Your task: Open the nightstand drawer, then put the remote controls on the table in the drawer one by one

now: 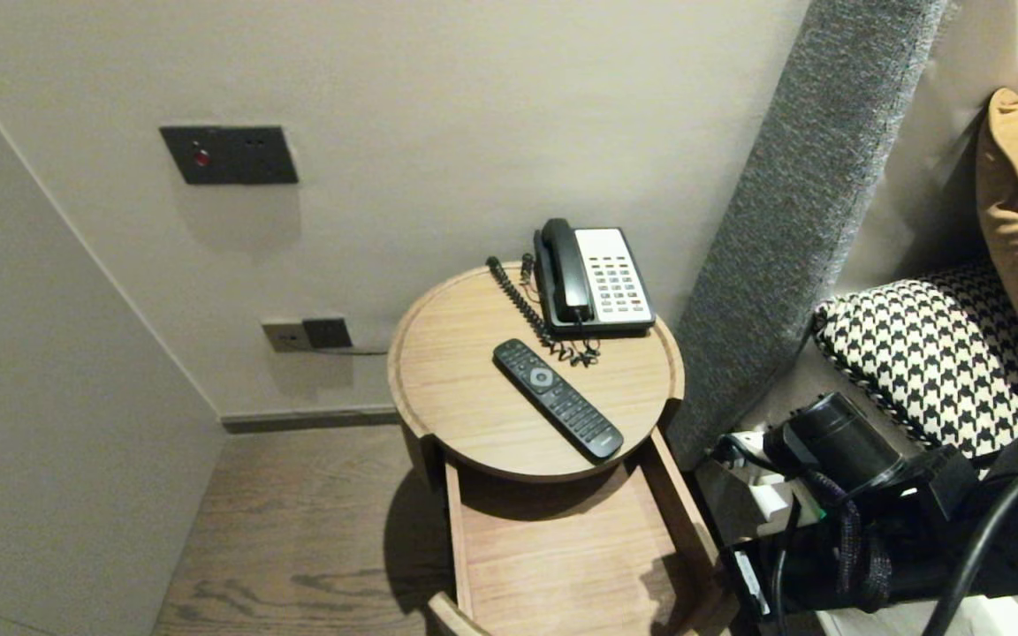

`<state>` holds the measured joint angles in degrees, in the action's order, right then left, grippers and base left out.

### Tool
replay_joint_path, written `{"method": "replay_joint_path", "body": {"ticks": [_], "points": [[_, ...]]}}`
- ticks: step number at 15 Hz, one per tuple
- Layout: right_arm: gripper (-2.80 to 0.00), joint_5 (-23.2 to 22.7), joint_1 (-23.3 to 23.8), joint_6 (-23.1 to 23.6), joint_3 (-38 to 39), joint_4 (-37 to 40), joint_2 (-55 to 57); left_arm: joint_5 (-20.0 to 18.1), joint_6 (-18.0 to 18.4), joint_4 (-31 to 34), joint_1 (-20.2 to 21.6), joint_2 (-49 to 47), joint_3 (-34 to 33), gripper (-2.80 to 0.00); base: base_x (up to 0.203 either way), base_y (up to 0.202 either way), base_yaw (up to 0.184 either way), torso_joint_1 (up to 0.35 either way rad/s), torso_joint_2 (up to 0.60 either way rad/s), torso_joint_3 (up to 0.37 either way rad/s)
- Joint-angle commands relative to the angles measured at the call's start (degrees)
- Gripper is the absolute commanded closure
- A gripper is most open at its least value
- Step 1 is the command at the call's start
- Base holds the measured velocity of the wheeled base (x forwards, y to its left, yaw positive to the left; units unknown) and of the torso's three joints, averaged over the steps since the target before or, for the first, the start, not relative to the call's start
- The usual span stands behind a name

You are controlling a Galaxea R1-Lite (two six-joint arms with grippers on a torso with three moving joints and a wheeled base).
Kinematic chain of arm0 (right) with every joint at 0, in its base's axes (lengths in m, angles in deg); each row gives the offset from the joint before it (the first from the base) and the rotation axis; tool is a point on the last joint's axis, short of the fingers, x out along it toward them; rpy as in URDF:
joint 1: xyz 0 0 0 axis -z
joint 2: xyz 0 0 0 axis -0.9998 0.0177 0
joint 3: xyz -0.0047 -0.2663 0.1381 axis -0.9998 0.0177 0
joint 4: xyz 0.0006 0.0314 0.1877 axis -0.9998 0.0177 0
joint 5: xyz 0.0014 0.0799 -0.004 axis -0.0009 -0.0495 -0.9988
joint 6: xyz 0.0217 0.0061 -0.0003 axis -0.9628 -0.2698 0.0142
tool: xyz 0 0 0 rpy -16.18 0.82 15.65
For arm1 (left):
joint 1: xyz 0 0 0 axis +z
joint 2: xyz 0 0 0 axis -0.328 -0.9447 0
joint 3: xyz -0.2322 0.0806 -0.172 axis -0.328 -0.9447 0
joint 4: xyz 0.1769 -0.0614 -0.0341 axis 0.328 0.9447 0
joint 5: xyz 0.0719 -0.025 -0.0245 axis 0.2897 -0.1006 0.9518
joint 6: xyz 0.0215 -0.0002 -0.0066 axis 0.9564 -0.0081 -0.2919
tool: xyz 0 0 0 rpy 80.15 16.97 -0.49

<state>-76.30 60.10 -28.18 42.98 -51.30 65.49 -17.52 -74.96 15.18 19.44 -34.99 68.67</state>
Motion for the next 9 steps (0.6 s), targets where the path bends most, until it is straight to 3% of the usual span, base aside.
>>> {"method": "replay_joint_path", "body": {"ticks": [1,4,6,9], "points": [[0.00,-0.01,0.01,-0.01,-2.48,-0.14,-1.84,-0.02,0.00,-0.05,0.06,0.00,0.00,0.00,0.000,0.000,0.000,0.000,0.00,0.000],[0.00,0.33,0.02,0.22,-5.87,1.23,-3.68,0.05,0.00,-0.05,-0.03,0.00,0.00,0.00,0.000,0.000,0.000,0.000,0.00,0.000],[0.00,0.39,-0.02,0.68,-12.36,5.90,-4.06,0.05,0.00,-0.05,-0.03,0.00,0.00,0.00,0.000,0.000,0.000,0.000,0.00,0.000],[0.00,0.48,0.10,6.18,-23.24,13.26,-3.53,0.05,0.00,-0.05,-0.03,0.00,0.00,0.00,0.000,0.000,0.000,0.000,0.00,0.000]]}}
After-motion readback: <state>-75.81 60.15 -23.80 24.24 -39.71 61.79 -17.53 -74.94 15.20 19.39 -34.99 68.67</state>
